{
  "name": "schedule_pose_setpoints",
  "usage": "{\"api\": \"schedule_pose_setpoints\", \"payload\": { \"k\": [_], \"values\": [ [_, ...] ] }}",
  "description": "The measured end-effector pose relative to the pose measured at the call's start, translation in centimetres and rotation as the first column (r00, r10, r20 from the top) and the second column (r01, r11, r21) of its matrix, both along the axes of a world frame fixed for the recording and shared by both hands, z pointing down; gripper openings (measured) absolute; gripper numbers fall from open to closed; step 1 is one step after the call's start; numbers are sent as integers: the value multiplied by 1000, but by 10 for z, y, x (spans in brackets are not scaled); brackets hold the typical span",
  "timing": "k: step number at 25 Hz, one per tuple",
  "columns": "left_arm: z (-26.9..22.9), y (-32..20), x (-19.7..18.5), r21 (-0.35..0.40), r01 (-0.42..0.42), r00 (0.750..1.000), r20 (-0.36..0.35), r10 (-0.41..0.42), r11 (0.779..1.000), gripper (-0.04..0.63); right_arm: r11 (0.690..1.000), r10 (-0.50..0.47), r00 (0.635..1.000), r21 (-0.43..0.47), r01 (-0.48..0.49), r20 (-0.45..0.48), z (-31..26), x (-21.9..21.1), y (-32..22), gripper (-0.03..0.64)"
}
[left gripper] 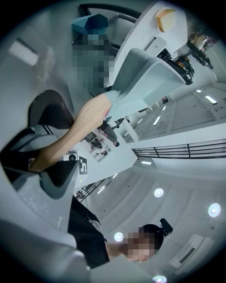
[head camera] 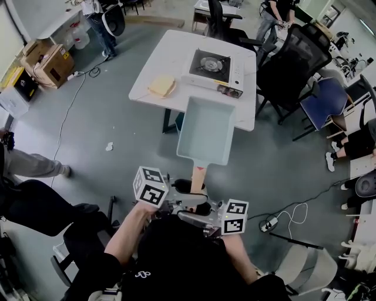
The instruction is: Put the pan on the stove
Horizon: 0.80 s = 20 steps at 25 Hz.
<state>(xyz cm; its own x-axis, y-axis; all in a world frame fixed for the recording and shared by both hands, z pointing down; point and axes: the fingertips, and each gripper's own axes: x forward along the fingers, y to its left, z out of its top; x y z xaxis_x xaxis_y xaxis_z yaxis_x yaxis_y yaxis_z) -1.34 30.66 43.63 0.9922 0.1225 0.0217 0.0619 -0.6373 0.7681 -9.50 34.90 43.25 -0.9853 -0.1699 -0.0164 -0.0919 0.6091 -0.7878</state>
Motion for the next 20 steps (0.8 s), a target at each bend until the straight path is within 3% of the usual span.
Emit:
{"api": "schedule_pose_setpoints", "payload": {
  "k": [20],
  "values": [
    [4, -55, -7, -4, 55, 998, 19, -55, 998, 225, 999, -52, 999, -1, 52, 13, 2, -5, -51, 193]
  ]
}}
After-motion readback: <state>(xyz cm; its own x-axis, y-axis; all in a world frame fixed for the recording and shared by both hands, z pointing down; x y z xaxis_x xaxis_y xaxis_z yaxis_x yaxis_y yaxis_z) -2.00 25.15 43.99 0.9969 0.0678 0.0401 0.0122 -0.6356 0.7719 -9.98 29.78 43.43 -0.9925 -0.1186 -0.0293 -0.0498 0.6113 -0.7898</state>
